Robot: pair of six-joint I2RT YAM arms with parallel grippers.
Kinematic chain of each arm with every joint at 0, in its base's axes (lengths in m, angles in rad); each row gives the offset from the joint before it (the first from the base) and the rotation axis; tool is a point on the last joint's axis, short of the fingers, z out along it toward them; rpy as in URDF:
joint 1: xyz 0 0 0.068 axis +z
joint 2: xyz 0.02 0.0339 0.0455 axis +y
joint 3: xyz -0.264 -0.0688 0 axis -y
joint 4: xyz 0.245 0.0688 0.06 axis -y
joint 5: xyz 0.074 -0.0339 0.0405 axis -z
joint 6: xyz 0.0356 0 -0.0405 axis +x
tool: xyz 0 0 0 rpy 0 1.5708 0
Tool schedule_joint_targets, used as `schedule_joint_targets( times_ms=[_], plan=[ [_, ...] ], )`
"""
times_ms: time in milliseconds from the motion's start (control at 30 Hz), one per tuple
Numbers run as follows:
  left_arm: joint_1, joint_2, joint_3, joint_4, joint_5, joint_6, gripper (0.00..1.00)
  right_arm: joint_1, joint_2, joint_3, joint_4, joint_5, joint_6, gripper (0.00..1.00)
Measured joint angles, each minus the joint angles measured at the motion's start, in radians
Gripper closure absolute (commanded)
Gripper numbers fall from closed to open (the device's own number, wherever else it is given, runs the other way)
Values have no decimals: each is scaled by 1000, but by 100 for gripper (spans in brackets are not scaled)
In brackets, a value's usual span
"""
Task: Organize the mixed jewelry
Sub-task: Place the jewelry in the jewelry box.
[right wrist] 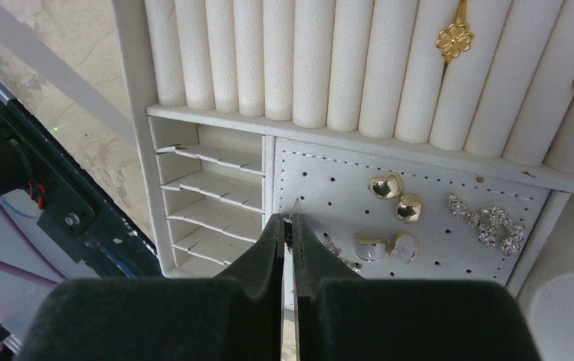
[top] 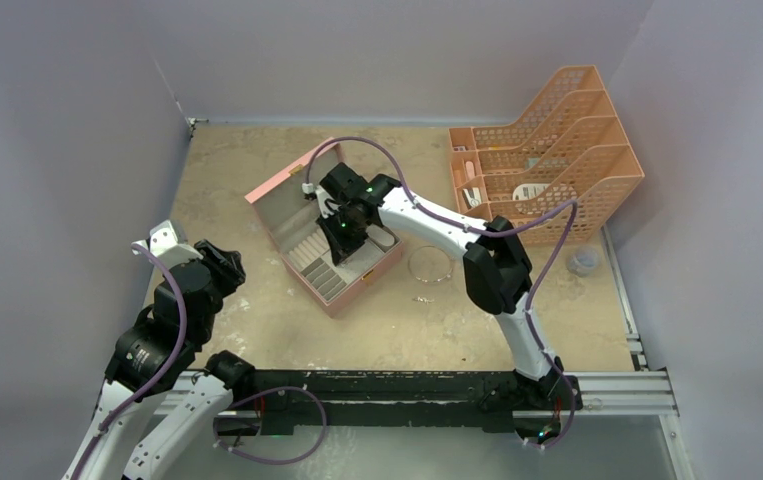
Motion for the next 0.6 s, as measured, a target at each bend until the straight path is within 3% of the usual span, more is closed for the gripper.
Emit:
schedule_joint_targets(
  times_ms=[600],
  plan=[
    [0,0,0,0,0,0,60,3,31,52,-51,44,85,96]
  ],
)
